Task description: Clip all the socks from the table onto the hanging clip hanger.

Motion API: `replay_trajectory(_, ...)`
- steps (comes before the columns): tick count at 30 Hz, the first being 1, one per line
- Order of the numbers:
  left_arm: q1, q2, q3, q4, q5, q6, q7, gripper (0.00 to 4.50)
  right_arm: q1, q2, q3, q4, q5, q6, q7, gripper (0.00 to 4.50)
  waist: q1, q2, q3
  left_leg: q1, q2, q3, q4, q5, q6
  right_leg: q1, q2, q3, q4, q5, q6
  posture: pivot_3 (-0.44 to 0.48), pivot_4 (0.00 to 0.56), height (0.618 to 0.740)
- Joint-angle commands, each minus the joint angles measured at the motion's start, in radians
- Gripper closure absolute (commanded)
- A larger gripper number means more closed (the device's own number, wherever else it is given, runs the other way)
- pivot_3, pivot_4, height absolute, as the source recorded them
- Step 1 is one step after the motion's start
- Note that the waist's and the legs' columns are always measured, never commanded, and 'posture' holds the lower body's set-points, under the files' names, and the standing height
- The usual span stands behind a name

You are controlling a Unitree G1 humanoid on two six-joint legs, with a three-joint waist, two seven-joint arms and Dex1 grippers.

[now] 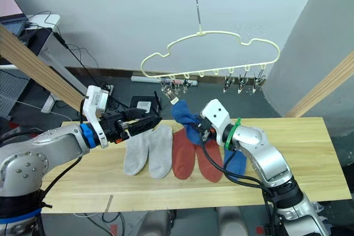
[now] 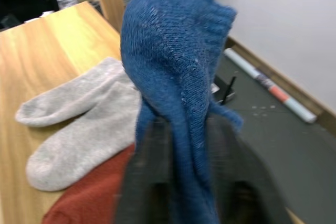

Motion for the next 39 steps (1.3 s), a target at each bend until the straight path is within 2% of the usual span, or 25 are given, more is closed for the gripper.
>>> replay_trajectory(1, 0.002, -0.04, -0.025, -0.064, 0.102, -0.09, -0.008, 0.0, 0.008, -0.009, -0.016, -0.027, 0.009, -0.021, 0.015, 1.89, 0.007, 0.0, 0.0, 0.0, 0.0, 0.0, 0.0, 0.0, 0.0, 0.0, 0.0, 0.0, 0.0, 0.0, 0.0, -0.059, 0.302, 0.74)
replay_trajectory(3, -0.005, -0.082, -0.028, -0.069, 0.126, -0.113, 0.012, 0.0, 0.019, -0.023, -0.03, -0.033, 0.018, -0.016, 0.024, 1.19, 0.009, 0.0, 0.0, 0.0, 0.0, 0.0, 0.0, 0.0, 0.0, 0.0, 0.0, 0.0, -0.001, 0.0, 0.0, -0.062, 0.306, 0.74)
replay_trajectory(6, 0.018, -0.12, -0.114, -0.123, 0.278, -0.207, 0.009, 0.0, 0.076, -0.112, -0.063, -0.08, 0.015, -0.025, 0.063, 0.1, 0.012, 0.0, 0.0, 0.0, 0.0, 0.0, 0.0, 0.0, 0.0, 0.0, 0.0, 0.0, -0.001, 0.0, 0.0, -0.071, 0.307, 0.74)
replay_trajectory(10, 0.076, -0.133, -0.203, -0.172, 0.443, -0.335, -0.038, 0.0, 0.121, -0.207, -0.134, -0.163, 0.085, -0.007, 0.137, 0.1, 0.006, 0.0, 0.0, -0.001, 0.0, 0.001, 0.0, 0.0, 0.0, 0.0, -0.001, 0.0, -0.003, 0.0, 0.0, -0.092, 0.307, 0.74)
replay_trajectory(14, 0.11, -0.182, -0.234, -0.146, 0.571, -0.462, -0.047, 0.0, 0.115, -0.226, -0.231, -0.258, 0.234, 0.049, 0.18, 0.1, -0.005, 0.0, 0.0, 0.0, 0.002, 0.001, 0.0, 0.0, 0.0, 0.0, 0.001, 0.0, -0.001, 0.0, 0.0, -0.098, 0.305, 0.74)
replay_trajectory(17, 0.122, -0.218, -0.244, -0.121, 0.616, -0.513, -0.06, 0.0, 0.103, -0.221, -0.265, -0.29, 0.282, 0.072, 0.164, 0.1, -0.006, 0.0, 0.0, 0.0, 0.001, 0.001, 0.001, 0.0, 0.0, 0.001, 0.001, 0.0, -0.001, 0.0, 0.0, -0.098, 0.301, 0.74)
replay_trajectory(21, 0.121, -0.291, -0.307, -0.112, 0.691, -0.579, -0.063, 0.71, 0.077, -0.219, -0.322, -0.35, 0.393, 0.136, 0.145, 0.06, -0.005, 0.0, 0.0, 0.0, 0.0, 0.001, 0.002, 0.0, 0.0, 0.002, 0.0, 0.001, -0.001, 0.001, 0.001, -0.108, 0.295, 0.74)
replay_trajectory(25, 0.09, -0.357, -0.321, -0.079, 0.741, -0.593, -0.029, 1.86, 0.071, -0.225, -0.334, -0.373, 0.423, 0.147, 0.12, 0.06, -0.004, 0.0, 0.0, 0.0, 0.0, 0.0, 0.002, 0.0, 0.0, 0.002, 0.0, 0.0, -0.001, 0.001, 0.001, -0.119, 0.288, 0.74)
replay_trajectory(32, 0.025, -0.43, -0.33, 0.018, 0.867, -0.674, -0.002, 1.86, 0.053, -0.221, -0.334, -0.38, 0.447, 0.145, 0.07, 0.06, -0.009, 0.0, 0.0, 0.0, 0.0, 0.0, 0.002, 0.0, 0.0, 0.002, 0.0, 0.0, -0.001, 0.001, 0.001, -0.128, 0.284, 0.74)
replay_trajectory(39, -0.026, -0.496, -0.301, 0.132, 0.91, -0.713, 0.03, 1.86, 0.034, -0.22, -0.334, -0.393, 0.481, 0.159, 0.025, 0.06, -0.017, 0.0, 0.0, 0.0, 0.0, 0.0, 0.003, 0.0, 0.0, 0.002, 0.0, -0.001, 0.0, 0.001, 0.001, -0.144, 0.288, 0.74)
